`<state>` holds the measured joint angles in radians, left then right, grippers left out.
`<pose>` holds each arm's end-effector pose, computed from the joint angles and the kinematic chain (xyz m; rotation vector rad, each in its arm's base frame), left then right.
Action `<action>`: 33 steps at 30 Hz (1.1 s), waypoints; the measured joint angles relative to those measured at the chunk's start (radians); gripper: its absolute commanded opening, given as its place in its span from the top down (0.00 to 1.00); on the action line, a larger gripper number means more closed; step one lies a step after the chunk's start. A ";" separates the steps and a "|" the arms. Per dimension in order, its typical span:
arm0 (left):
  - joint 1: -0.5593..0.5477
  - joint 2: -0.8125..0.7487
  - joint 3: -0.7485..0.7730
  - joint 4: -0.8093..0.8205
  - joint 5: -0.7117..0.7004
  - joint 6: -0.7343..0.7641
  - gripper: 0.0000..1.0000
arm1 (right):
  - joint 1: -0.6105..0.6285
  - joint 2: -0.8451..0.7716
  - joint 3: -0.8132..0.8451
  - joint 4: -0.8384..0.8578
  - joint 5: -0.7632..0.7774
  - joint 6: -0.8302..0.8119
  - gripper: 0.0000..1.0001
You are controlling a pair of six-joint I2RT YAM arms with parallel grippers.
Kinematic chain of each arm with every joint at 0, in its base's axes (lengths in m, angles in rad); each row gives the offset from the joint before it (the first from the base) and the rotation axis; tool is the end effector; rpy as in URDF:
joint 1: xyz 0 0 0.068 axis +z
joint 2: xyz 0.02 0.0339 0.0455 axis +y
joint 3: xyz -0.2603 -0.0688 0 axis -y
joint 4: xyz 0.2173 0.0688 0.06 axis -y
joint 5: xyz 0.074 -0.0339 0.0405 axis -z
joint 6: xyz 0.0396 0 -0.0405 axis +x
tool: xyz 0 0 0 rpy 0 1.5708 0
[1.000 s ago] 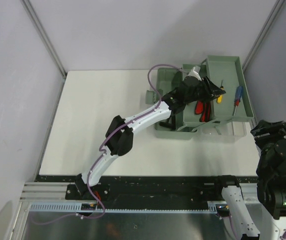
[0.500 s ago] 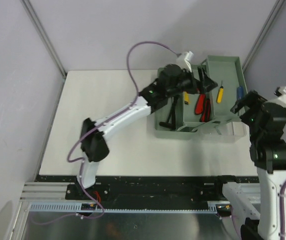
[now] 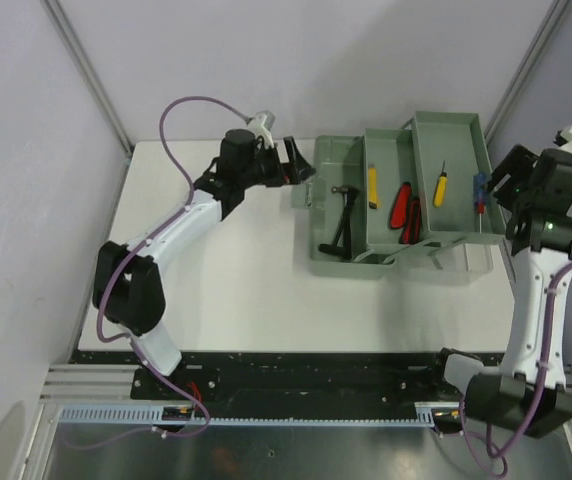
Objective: Pack the tool kit
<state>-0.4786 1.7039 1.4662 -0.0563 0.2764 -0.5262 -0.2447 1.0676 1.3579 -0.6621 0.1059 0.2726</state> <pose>0.3387 -0.1879 0.3462 0.1551 1.9586 -0.9366 0.1844 -0.0504 0.4200 0.5642 1.8576 -0.0843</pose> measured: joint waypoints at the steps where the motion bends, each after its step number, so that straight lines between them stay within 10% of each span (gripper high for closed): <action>1: 0.003 0.000 -0.018 -0.014 -0.004 0.009 0.02 | -0.034 0.031 0.002 0.002 -0.023 0.005 0.21; 13: 0.003 0.000 -0.157 -0.107 -0.014 0.075 0.04 | -0.212 0.256 0.002 0.029 -0.260 -0.005 0.22; 23: 0.017 0.072 -0.157 -0.111 0.021 0.076 0.12 | -0.275 0.448 0.110 0.083 -0.404 -0.042 0.53; 33: 0.023 0.111 -0.147 -0.111 0.071 0.084 0.12 | -0.265 0.581 0.273 0.059 -0.505 -0.106 0.48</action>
<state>-0.4557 1.8149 1.3190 -0.1673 0.3470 -0.4423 -0.5098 1.6489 1.6306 -0.6029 -0.3996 0.1665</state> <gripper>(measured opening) 0.876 0.497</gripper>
